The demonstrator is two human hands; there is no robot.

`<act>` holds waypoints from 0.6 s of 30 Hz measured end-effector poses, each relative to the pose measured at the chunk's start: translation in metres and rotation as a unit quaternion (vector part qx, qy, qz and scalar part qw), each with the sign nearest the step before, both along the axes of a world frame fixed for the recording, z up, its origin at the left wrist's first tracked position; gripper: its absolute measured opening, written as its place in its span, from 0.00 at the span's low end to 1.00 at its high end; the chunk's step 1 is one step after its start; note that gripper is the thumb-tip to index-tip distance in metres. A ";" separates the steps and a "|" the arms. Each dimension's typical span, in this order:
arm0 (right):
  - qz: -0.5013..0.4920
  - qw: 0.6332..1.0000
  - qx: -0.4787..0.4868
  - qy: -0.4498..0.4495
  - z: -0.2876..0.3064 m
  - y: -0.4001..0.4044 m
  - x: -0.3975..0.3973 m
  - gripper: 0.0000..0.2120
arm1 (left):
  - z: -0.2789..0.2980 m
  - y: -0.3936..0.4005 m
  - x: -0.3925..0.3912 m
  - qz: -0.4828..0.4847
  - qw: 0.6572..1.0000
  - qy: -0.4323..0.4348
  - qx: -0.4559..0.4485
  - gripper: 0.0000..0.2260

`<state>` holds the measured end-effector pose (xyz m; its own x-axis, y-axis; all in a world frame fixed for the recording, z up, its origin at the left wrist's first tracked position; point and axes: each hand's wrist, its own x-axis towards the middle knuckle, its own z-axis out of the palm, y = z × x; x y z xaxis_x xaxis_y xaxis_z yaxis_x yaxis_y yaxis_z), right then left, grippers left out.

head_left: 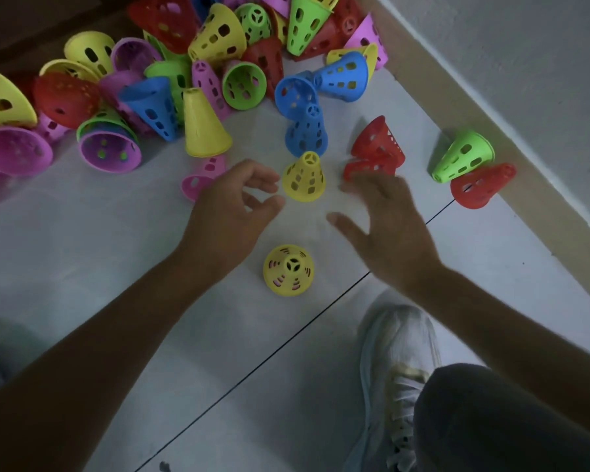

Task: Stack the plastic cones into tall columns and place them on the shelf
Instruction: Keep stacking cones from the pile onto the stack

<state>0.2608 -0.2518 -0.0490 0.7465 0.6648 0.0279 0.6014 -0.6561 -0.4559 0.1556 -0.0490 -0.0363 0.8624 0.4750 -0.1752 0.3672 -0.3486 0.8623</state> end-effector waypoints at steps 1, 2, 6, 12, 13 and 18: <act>-0.008 1.000 -0.014 -0.014 -0.001 -0.004 0.015 0.25 | 0.001 0.000 0.009 -0.010 1.000 -0.001 0.006 0.10; -0.011 0.999 -0.031 -0.025 -0.001 -0.008 0.030 0.28 | 0.001 -0.001 0.018 -0.022 1.000 -0.002 0.019 0.10; 0.002 0.988 -0.153 0.021 0.001 -0.017 0.077 0.36 | -0.001 0.000 0.050 -0.075 0.991 0.006 0.112 0.17; 0.016 0.973 -0.192 0.130 -0.014 -0.021 0.115 0.40 | -0.010 -0.002 0.074 -0.126 0.982 0.054 0.131 0.22; 0.012 0.973 -0.187 0.137 -0.017 -0.019 0.118 0.41 | -0.013 -0.001 0.074 -0.131 0.981 0.062 0.128 0.21; 0.000 0.973 -0.171 0.153 -0.025 -0.010 0.133 0.41 | -0.023 0.007 0.068 -0.140 0.978 0.071 0.138 0.16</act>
